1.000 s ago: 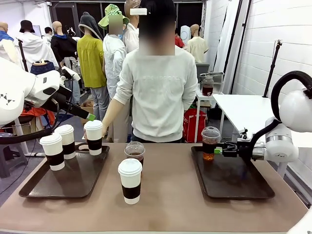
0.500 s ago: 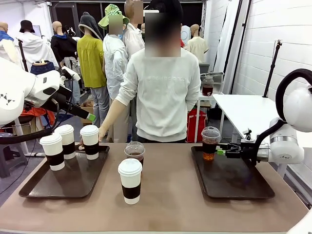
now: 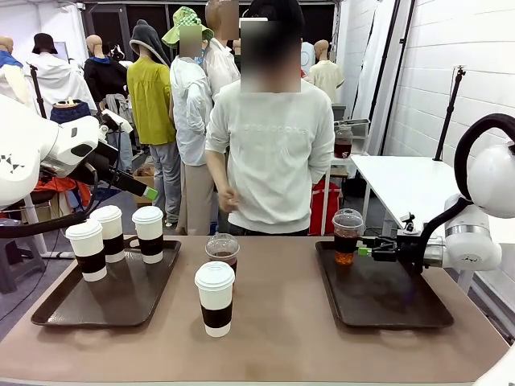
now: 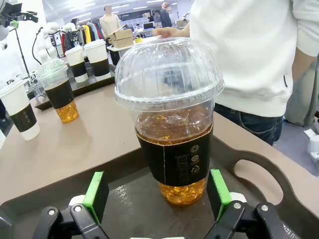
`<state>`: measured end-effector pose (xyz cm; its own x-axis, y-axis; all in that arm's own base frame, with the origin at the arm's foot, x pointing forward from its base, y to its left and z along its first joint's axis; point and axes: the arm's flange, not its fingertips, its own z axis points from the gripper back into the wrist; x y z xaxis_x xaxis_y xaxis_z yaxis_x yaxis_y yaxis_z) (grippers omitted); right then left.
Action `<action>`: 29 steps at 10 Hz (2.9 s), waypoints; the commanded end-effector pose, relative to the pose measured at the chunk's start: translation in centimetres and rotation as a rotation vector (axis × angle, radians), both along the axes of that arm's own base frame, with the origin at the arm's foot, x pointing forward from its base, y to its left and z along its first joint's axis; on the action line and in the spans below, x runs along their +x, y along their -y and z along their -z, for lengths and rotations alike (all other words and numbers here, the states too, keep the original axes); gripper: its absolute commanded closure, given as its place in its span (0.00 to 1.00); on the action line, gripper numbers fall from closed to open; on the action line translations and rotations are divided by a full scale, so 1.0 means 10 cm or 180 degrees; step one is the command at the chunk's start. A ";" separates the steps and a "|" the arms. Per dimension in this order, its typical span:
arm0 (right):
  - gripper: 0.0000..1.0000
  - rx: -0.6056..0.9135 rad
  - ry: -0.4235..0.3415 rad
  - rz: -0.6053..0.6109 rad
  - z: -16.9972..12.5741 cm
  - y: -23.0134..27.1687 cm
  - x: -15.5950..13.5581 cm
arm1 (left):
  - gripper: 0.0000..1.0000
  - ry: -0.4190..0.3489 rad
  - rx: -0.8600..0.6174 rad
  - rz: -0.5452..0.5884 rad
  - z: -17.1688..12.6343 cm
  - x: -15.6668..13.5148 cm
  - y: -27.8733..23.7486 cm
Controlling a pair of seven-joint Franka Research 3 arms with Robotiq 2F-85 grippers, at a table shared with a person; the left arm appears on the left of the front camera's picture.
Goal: Distribute the coffee onto the tray.
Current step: Pick up another iced Americano from the middle of the table and place it on the right Handle tray.
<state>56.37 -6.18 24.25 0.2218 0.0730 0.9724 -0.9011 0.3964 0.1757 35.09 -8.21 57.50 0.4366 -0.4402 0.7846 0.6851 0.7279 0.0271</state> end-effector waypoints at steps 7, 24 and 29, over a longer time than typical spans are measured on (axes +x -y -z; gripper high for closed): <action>0.00 -0.0055 0.0036 -0.0080 -0.19 -0.04 -0.27 | 0.00 -0.0018 -0.0053 0.0037 0.00 0.00 0.00; 0.00 -0.0157 0.0124 -0.1107 -0.29 -1.12 -0.87 | 0.00 -0.0018 -0.0053 0.0037 0.00 0.00 0.00; 0.00 -0.0164 0.0249 -0.1116 -0.21 -1.50 -0.87 | 0.00 -0.0018 -0.0053 0.0037 0.00 0.00 0.00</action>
<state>47.75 7.77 27.11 0.1205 0.1804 0.9762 -0.9925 0.0435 0.1145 35.09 -8.21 57.50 0.4366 -0.4403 0.7845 0.6853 0.7278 0.0271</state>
